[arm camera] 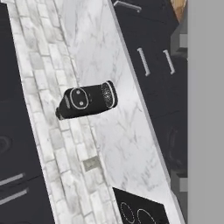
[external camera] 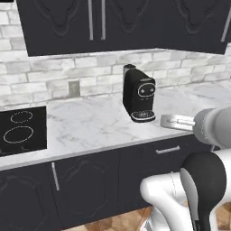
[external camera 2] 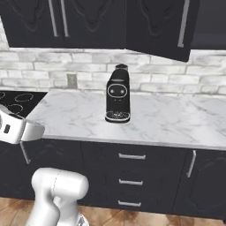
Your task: Close all open cabinet doors.
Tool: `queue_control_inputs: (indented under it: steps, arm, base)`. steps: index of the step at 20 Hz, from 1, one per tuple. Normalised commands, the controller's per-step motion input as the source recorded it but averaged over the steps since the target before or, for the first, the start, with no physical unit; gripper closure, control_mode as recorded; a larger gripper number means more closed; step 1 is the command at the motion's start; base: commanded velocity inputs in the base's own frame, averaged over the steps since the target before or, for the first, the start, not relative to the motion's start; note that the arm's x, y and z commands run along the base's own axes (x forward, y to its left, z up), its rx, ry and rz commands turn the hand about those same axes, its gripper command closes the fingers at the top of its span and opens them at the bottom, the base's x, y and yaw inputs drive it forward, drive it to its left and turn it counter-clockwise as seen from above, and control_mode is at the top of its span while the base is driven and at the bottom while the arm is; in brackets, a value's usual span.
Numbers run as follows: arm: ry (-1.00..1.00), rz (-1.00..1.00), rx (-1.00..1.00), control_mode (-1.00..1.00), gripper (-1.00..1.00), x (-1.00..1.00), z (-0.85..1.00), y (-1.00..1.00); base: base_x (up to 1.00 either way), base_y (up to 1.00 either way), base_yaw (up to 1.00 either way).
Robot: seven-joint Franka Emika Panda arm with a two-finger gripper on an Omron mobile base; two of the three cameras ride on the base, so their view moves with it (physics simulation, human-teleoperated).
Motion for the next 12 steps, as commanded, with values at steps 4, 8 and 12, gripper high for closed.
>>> queue_control_inputs:
  steps: [4, 8, 12]
  arm:
    - [0.0, 0.0, 0.0, 1.0, -1.0, 0.0, 0.0, 0.0]
    - [0.0, 0.0, 0.0, 1.0, -1.0, 0.0, 0.0, 0.0]
    - [0.0, 0.0, 0.0, 1.0, -1.0, 0.0, 0.0, 0.0]
  base:
    - [0.15, -0.74, -0.04]
    - [0.17, -0.71, -0.04]
    - [0.21, -0.66, -0.03]
